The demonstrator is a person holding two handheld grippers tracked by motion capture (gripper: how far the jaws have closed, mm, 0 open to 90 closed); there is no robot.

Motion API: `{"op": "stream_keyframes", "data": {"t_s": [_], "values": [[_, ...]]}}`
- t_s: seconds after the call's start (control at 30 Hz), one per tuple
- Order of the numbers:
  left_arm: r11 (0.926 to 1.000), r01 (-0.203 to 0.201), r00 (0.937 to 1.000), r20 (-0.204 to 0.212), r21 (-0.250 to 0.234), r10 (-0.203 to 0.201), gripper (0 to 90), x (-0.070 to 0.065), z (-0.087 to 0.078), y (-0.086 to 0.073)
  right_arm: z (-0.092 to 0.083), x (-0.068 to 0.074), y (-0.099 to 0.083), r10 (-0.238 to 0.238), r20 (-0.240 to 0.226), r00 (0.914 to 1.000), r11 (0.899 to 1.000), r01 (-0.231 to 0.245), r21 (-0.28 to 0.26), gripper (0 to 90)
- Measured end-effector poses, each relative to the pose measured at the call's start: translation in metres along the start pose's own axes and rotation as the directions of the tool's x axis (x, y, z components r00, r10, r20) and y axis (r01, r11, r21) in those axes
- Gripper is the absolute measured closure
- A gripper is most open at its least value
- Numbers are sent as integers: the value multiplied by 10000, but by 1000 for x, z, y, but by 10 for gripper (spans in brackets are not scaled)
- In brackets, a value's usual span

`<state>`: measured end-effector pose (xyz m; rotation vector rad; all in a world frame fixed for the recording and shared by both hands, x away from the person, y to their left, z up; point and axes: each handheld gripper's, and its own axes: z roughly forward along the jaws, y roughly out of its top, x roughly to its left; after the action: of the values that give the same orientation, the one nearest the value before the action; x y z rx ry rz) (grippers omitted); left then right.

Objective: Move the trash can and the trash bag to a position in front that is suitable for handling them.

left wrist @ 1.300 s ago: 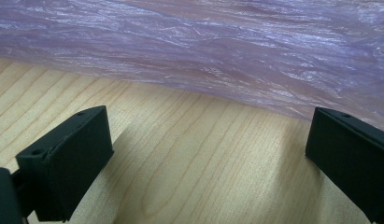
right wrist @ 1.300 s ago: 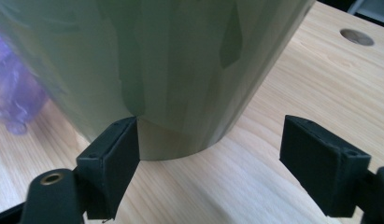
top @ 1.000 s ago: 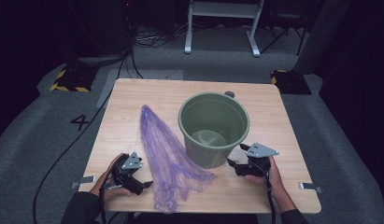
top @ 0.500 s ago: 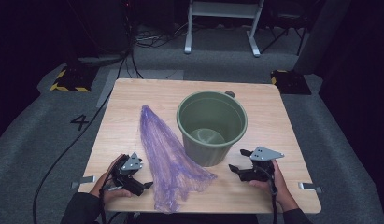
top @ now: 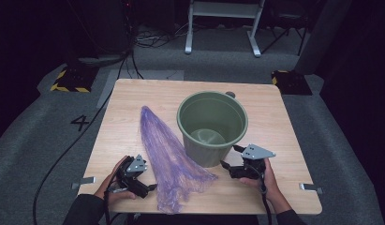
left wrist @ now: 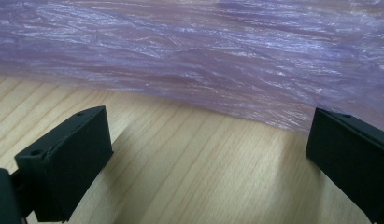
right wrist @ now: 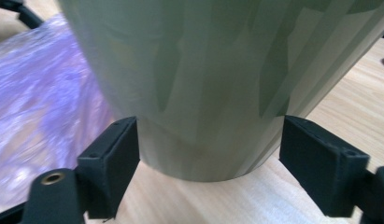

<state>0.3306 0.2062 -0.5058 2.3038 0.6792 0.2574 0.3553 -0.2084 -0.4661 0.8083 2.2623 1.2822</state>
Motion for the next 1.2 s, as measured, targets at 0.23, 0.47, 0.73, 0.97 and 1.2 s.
{"op": "stream_keyframes", "data": {"t_s": [0.23,0.47,0.73,0.97,1.2], "values": [[10000,61,10000,-69,-4,-61,0,0,8,8,8,-4,4,174,808,9966,9997,-158,-200,208],[10000,24,10000,-35,13,-24,0,0,14,15,20,-20,10,680,1205,9904,9973,-641,-360,232],[10000,-34,10000,14,-24,34,1,0,18,19,11,-33,3,1019,419,9939,9948,-1020,15,250],[10000,57,10000,-81,3,-56,2,-3,23,24,-10,-12,-10,637,-1333,9890,9970,-573,513,244],[9999,107,9999,-127,0,-107,2,-7,32,34,-1,16,-19,122,-1768,9842,9959,40,908,303]]}}
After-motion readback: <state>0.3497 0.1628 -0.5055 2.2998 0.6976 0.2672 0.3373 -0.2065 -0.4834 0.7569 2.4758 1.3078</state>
